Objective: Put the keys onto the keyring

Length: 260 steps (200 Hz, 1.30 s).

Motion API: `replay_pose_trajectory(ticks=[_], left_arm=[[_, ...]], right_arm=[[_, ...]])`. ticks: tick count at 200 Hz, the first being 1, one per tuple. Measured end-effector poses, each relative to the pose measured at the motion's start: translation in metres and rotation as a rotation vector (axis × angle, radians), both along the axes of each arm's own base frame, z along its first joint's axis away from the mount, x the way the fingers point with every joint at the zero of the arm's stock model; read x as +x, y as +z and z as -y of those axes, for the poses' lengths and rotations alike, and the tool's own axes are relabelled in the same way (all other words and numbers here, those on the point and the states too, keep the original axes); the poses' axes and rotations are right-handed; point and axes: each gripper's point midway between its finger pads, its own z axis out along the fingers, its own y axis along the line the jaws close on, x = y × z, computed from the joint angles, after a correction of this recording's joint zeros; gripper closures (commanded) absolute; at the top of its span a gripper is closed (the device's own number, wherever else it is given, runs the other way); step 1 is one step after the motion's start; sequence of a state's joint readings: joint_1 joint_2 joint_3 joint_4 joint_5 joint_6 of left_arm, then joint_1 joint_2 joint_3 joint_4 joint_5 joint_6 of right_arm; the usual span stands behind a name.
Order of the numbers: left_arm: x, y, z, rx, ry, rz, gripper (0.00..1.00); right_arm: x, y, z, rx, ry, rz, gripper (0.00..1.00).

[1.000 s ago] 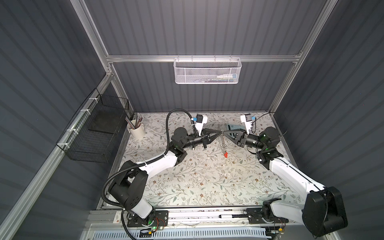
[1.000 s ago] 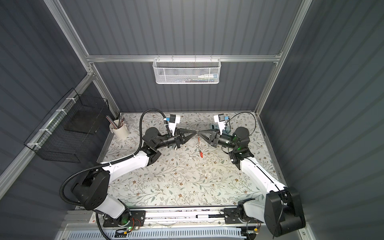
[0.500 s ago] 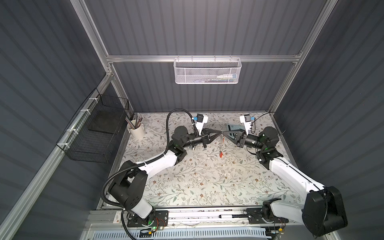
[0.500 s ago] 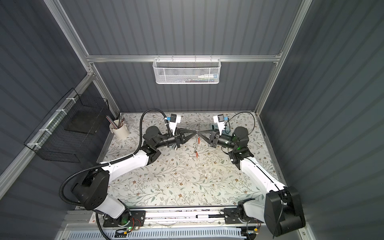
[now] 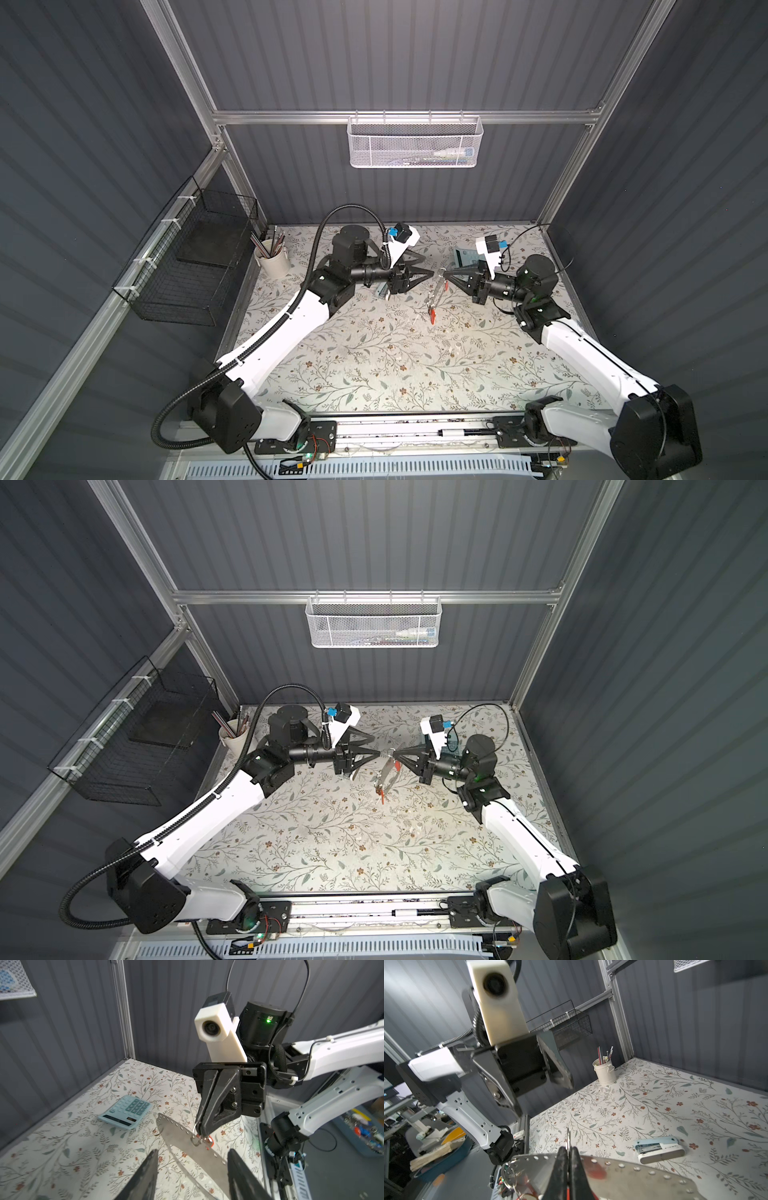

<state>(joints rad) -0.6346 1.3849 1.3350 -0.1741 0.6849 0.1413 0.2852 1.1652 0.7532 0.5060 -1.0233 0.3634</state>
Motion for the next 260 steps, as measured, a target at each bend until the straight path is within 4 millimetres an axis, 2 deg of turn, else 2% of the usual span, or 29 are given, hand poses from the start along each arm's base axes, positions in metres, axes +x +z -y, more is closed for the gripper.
replay_pose_trajectory(ticks=[29,56,100,126,145,195,260], left_arm=[[-0.009,0.005,-0.007,0.101,-0.042,0.067,0.49],[-0.008,0.005,-0.007,0.17,-0.076,0.098,0.49],[-0.001,-0.023,0.006,0.32,-0.136,0.084,0.51],[-0.005,-0.042,0.013,0.382,-0.168,0.068,0.54],[-0.008,-0.048,0.016,0.407,-0.18,0.073,0.58],[-0.01,-0.042,0.022,0.415,-0.189,0.111,0.76],[-0.014,-0.044,0.023,0.434,-0.199,0.104,1.0]], right_arm=[[-0.003,-0.009,-0.003,-0.045,0.015,0.057,1.0],[-0.005,-0.011,-0.004,-0.062,0.025,0.097,1.0],[-0.01,-0.012,-0.007,-0.072,0.054,0.14,1.0],[-0.013,-0.012,-0.009,-0.074,0.066,0.156,1.0],[-0.015,-0.012,-0.01,-0.075,0.075,0.162,1.0],[-0.017,-0.012,-0.012,-0.074,0.09,0.169,1.0],[-0.018,-0.013,-0.012,-0.079,0.094,0.179,1.0]])
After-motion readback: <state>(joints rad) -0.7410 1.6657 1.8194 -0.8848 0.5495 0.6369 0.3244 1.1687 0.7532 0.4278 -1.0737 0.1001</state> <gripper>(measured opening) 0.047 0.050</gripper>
